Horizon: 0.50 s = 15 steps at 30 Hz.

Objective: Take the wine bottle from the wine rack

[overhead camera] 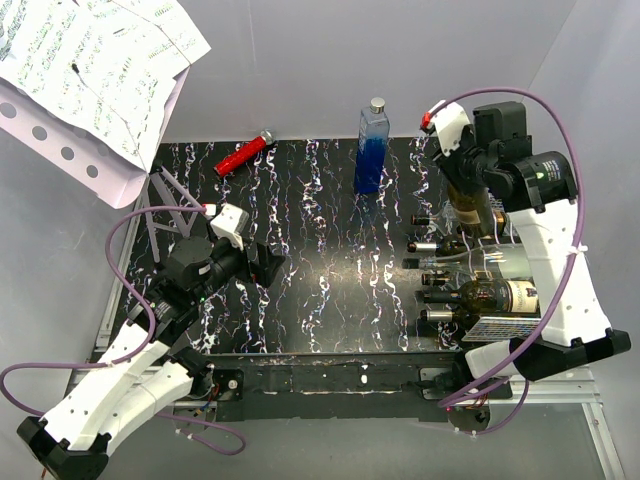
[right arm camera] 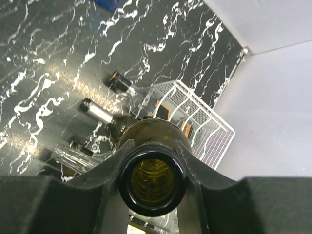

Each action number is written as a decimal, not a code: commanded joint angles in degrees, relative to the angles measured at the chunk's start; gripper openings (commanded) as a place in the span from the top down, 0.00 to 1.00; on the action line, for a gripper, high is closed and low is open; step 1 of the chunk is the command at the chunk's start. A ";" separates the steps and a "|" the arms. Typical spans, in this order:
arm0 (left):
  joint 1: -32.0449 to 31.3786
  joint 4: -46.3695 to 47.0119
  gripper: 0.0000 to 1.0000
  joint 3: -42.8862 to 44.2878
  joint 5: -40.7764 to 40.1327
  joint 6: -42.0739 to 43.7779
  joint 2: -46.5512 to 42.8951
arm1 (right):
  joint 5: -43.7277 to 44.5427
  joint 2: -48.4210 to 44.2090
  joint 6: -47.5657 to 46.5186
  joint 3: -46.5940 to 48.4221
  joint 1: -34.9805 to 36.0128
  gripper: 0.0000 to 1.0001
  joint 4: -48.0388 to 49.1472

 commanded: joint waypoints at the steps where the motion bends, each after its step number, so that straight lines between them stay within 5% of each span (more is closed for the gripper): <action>1: -0.28 -0.17 0.02 -0.14 -3.16 0.11 -0.93 | 0.13 -0.65 1.73 7.60 0.60 0.99 4.74; 15: -0.28 -0.35 0.02 0.04 -5.45 -0.24 -1.89 | 7.06 1.64 16.14 9.38 8.41 0.99 17.99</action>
